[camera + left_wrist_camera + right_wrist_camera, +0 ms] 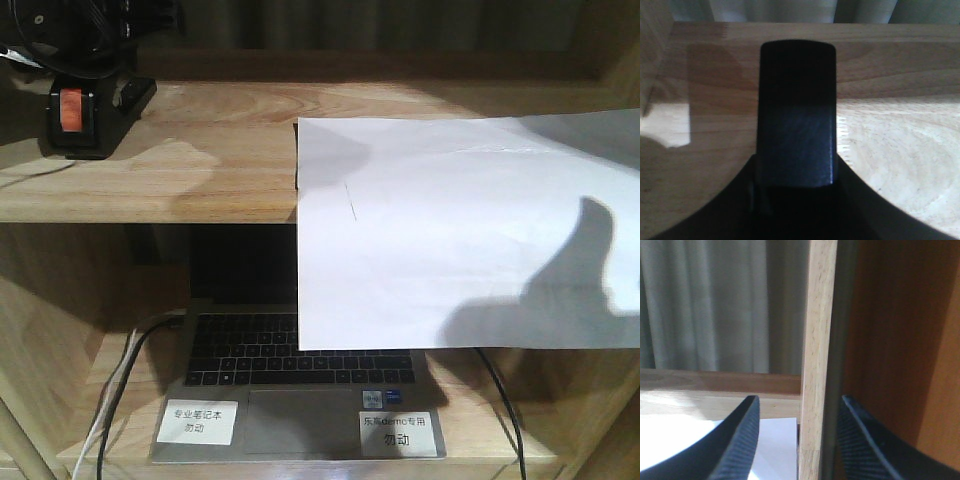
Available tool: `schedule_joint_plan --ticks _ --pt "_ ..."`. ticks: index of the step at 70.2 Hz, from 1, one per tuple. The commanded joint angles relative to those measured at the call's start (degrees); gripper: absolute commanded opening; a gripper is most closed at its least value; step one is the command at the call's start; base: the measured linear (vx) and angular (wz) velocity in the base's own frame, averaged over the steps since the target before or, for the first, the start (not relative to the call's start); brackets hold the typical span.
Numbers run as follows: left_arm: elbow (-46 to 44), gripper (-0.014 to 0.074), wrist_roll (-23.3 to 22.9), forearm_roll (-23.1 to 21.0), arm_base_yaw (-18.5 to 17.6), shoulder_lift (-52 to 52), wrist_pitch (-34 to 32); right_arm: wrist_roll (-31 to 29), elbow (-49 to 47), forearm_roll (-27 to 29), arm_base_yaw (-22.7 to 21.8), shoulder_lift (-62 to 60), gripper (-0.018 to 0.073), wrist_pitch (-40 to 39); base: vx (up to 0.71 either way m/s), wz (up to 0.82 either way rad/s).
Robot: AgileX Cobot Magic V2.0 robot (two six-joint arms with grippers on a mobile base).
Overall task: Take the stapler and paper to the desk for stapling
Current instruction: 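Close the left gripper on the black stapler and lift it off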
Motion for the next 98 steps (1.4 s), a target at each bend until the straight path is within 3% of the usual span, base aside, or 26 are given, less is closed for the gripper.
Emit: schedule_joint_plan --ticks 1,21,45,55,68,84,98 --pt "-1.6 -0.0008 0.4 0.6 0.3 -2.5 -4.5 -0.1 -1.5 -0.2 -0.4 0.7 0.0343 -3.9 0.0 0.0" --pt "-0.4 -0.0008 6.3 -4.1 0.3 -8.1 -11.5 -0.1 -1.5 -0.2 -0.4 0.7 0.0343 -3.9 0.0 0.0" --pt "23.4 -0.0008 18.1 -14.1 0.3 -26.3 -29.2 -0.1 -1.5 -0.2 -0.4 0.7 0.0343 -3.9 0.0 0.0" --pt "35.2 -0.0008 28.4 -20.3 0.3 -35.7 -34.9 -0.1 -1.5 -0.2 -0.4 0.7 0.0343 -3.9 0.0 0.0" --pt "46.2 -0.0008 38.9 -27.3 0.3 -46.6 -36.9 -0.1 -1.5 -0.2 -0.4 0.7 0.0343 -3.9 0.0 0.0" --pt "56.1 -0.0008 40.3 -31.9 0.3 -59.8 -36.9 -0.3 -1.5 -0.2 -0.4 0.7 0.0343 -3.9 0.0 0.0" --pt "62.8 -0.0008 40.3 -32.0 0.3 -70.1 -36.7 -0.3 -1.5 -0.2 -0.4 0.7 0.0343 -3.9 0.0 0.0"
